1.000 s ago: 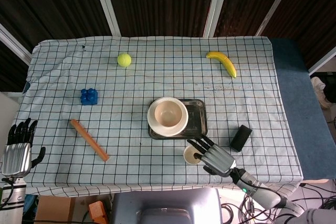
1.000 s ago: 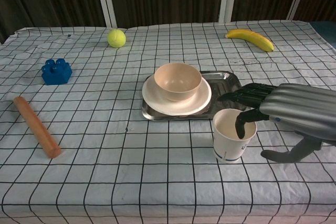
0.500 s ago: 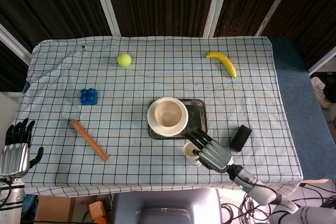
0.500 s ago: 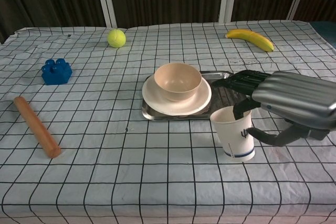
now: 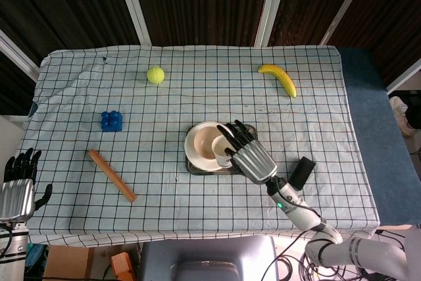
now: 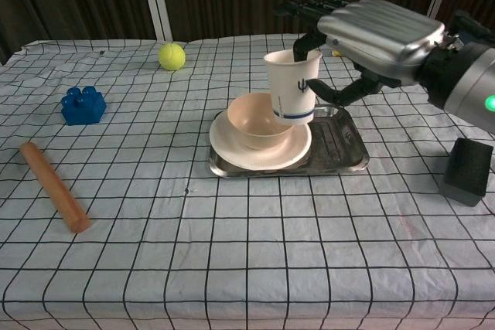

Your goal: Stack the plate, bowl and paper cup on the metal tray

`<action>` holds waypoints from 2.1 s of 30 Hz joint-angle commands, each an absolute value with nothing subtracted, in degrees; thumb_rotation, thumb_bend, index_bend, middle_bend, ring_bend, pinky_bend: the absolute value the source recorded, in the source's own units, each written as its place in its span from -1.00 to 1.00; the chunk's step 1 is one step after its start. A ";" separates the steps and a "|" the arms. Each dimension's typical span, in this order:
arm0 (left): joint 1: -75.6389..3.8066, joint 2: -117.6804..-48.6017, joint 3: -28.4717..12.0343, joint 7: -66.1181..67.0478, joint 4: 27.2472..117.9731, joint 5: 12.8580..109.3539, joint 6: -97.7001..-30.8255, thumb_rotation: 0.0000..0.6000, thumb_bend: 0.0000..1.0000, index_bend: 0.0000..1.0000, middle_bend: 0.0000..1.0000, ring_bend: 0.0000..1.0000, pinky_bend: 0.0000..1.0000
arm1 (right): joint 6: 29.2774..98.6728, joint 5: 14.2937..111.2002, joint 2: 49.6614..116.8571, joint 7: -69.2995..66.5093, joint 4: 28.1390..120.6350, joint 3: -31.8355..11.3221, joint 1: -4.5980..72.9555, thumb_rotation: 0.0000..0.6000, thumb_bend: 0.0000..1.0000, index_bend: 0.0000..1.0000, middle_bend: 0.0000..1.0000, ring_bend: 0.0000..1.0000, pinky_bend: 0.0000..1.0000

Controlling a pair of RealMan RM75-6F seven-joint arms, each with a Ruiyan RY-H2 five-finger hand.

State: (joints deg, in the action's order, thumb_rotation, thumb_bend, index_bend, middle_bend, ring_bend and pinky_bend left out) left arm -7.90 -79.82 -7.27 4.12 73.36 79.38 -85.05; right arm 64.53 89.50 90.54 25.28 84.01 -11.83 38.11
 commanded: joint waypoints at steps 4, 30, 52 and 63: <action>-7.72 -79.61 -7.45 3.51 73.03 78.92 -84.89 1.00 -0.30 -1.00 -1.00 -1.00 -1.00 | 61.65 82.62 102.00 29.44 71.04 -17.30 45.00 1.00 -0.07 0.13 -1.00 -1.00 -1.00; -7.38 -79.65 -7.45 2.87 72.65 78.53 -84.64 1.00 -0.30 -1.00 -1.00 -1.00 -1.00 | 58.84 79.38 108.01 30.02 59.25 -12.44 46.87 1.00 -0.21 -0.43 -1.00 -1.00 -1.00; -7.95 -79.87 -7.35 3.75 73.35 78.98 -84.18 1.00 -0.30 -1.00 -1.00 -1.00 -1.00 | 62.33 81.21 94.58 35.49 76.54 -5.32 39.86 1.00 -0.22 -0.48 -1.00 -1.00 -1.00; -7.86 -79.72 -7.35 3.93 73.71 79.01 -84.46 1.00 -0.30 -1.00 -1.00 -1.00 -1.00 | 62.74 80.85 95.15 32.97 76.67 -7.05 40.26 1.00 -0.23 -0.66 -1.00 -1.00 -1.00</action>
State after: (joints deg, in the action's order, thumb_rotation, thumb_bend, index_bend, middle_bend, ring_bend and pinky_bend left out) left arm -7.89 -79.75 -7.36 3.97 73.70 78.99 -84.44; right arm 62.34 80.62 95.46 33.26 76.21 -7.09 40.47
